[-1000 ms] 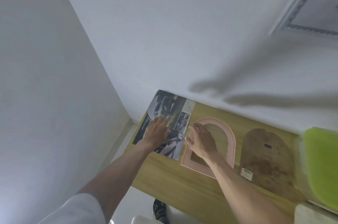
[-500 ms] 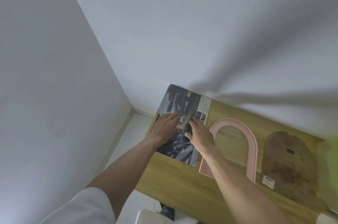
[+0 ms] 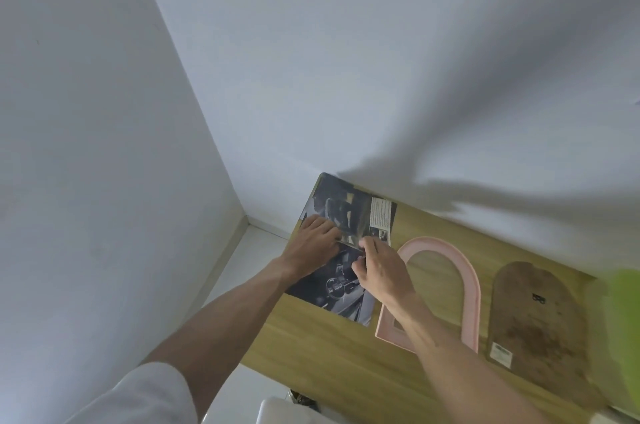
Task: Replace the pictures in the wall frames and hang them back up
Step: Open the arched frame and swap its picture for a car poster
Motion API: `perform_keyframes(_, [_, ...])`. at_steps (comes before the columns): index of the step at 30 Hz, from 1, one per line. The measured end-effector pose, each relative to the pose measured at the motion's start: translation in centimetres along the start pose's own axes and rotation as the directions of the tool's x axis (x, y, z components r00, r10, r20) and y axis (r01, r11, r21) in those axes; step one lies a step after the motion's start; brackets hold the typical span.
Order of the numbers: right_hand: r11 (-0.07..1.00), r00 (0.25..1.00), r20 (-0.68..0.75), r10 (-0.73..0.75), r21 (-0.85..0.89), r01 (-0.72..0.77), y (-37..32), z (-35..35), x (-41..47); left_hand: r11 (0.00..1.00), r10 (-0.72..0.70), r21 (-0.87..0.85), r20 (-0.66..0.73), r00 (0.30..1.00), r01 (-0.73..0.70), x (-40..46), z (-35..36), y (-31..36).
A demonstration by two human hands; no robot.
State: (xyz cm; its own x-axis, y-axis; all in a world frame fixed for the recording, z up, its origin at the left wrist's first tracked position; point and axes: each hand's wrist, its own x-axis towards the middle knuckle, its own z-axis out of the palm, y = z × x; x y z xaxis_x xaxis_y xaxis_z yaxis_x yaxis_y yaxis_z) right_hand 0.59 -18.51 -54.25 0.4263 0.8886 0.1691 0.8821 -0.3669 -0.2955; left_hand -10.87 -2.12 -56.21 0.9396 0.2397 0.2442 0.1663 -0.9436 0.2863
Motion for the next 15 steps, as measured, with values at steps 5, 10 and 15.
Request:
perform_keyframes(5, [0.998,0.988,-0.152,-0.026,0.044,0.033,-0.3,-2.5,0.9,0.984,-0.072,-0.170,-0.102,0.992,0.053,2.4,-3.2,1.4])
perform_keyframes(10, [0.978,0.965,-0.253,0.061,0.208,-0.007,0.8,-6.9,1.3,0.842,-0.339,-0.477,-0.104,0.935,0.252,5.1,-8.6,1.5])
perform_keyframes(15, [0.805,0.927,-0.231,0.294,0.582,-0.110,2.2,-11.5,0.4,0.493,-0.526,-0.777,0.092,0.846,0.391,7.5,-12.2,2.4])
